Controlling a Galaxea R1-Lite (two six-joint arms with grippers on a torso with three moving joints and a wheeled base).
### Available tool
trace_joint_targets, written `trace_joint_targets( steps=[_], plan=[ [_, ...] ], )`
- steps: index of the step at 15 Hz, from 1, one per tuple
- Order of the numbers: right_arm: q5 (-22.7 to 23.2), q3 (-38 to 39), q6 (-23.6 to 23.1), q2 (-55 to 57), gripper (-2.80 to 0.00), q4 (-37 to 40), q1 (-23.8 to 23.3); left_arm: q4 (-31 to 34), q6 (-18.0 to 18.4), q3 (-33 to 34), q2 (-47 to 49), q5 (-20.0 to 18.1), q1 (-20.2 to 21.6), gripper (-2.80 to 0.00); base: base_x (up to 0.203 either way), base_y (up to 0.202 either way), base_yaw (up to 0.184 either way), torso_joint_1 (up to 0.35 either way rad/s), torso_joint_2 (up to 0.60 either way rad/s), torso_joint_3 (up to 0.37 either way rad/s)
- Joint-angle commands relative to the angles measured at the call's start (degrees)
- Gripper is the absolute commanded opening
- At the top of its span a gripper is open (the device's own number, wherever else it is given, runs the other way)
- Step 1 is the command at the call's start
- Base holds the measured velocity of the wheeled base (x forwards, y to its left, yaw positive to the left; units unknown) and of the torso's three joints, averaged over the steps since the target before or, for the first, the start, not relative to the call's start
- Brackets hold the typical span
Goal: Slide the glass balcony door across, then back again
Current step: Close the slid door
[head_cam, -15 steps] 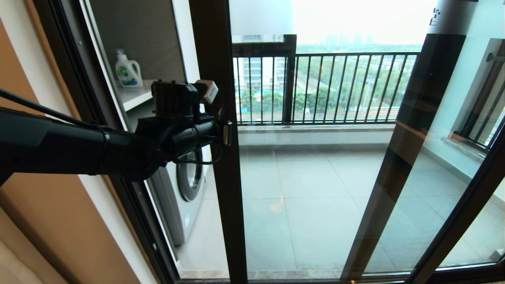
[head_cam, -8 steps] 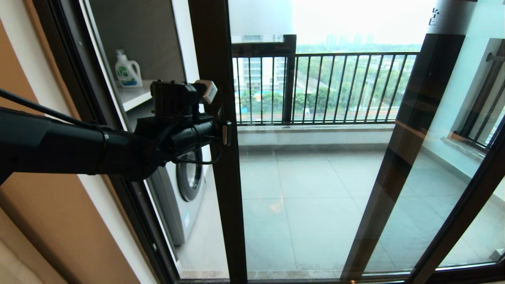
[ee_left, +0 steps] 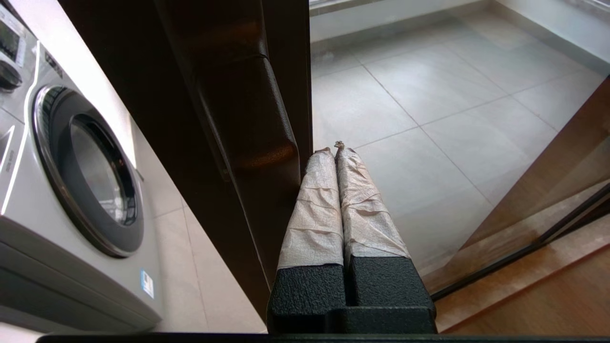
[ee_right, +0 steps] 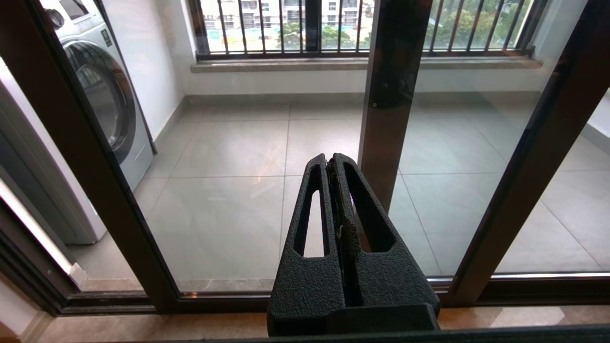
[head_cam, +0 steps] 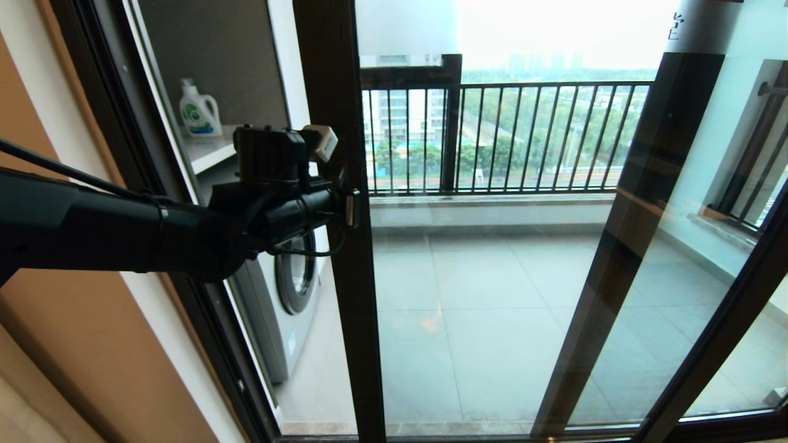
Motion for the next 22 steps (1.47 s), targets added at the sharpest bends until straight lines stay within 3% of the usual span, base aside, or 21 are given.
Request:
trace_joint_targets(
  steps=[1, 11, 22],
  plan=[
    [0.03, 0.7, -0.06, 0.07, -2.8, -0.02, 0.01, -0.1, -0.02, 0.27, -0.12, 0.18, 0.48, -2.8, 0.0, 0.0, 0.0, 0.0, 0.0, 0.0],
    [0.03, 0.7, -0.04, 0.07, -2.8, -0.02, 0.01, -0.18, 0.06, 1.06, -0.3, 0.18, 1.31, -2.8, 0.0, 0.0, 0.0, 0.0, 0.0, 0.0],
    [0.03, 0.7, -0.07, 0.07, -2.8, -0.02, 0.01, -1.95, 1.12, 4.17, -1.08, -0.09, 7.52, -2.8, 0.0, 0.0, 0.0, 0.0, 0.0, 0.0]
  ],
)
